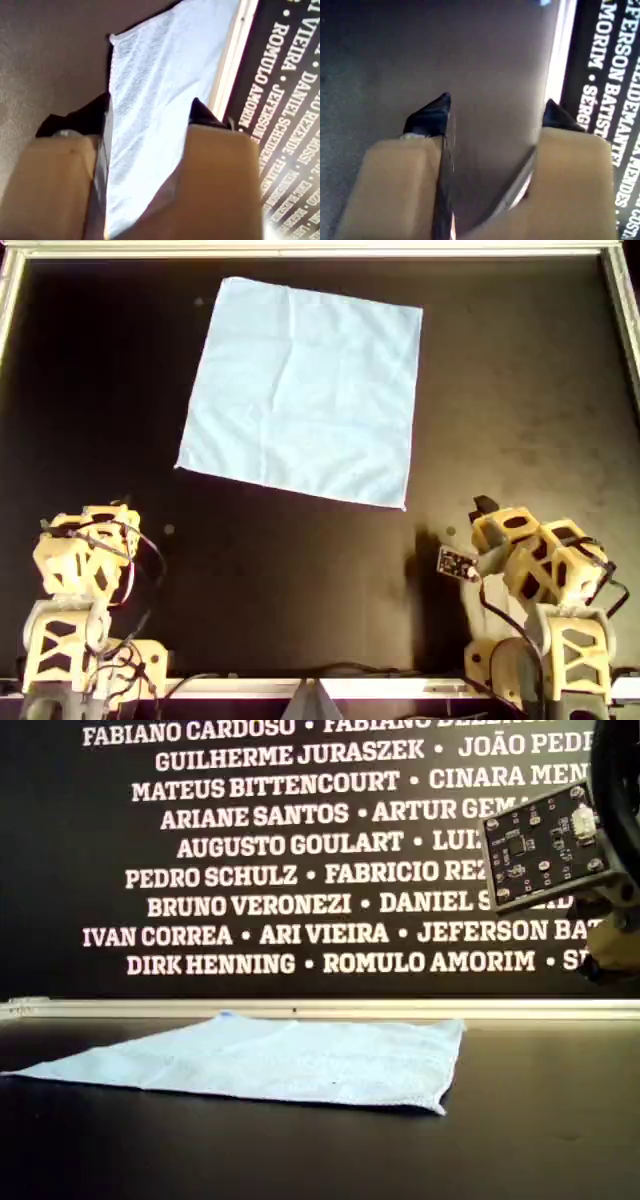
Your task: Fold a cloth
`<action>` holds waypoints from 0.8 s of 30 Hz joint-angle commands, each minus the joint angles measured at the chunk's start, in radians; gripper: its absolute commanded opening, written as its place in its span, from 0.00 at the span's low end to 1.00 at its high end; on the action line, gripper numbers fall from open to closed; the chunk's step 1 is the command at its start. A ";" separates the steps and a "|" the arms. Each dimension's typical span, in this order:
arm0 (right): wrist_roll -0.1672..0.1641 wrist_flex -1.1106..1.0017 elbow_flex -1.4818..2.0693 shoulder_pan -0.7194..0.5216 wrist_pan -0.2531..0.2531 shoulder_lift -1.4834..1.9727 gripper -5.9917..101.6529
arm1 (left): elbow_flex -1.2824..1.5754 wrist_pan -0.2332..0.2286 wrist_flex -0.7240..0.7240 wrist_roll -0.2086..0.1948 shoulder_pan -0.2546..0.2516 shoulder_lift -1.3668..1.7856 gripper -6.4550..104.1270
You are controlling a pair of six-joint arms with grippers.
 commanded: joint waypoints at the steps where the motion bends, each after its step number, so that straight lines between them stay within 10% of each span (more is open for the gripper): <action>1: 0.006 -0.048 -0.031 -0.002 -0.028 0.031 0.79 | -0.008 0.000 -0.017 0.005 0.012 0.020 0.56; 24: -0.014 -0.048 -0.193 0.135 -0.081 -0.279 0.79 | -0.028 0.018 0.000 -0.008 0.005 -0.207 0.56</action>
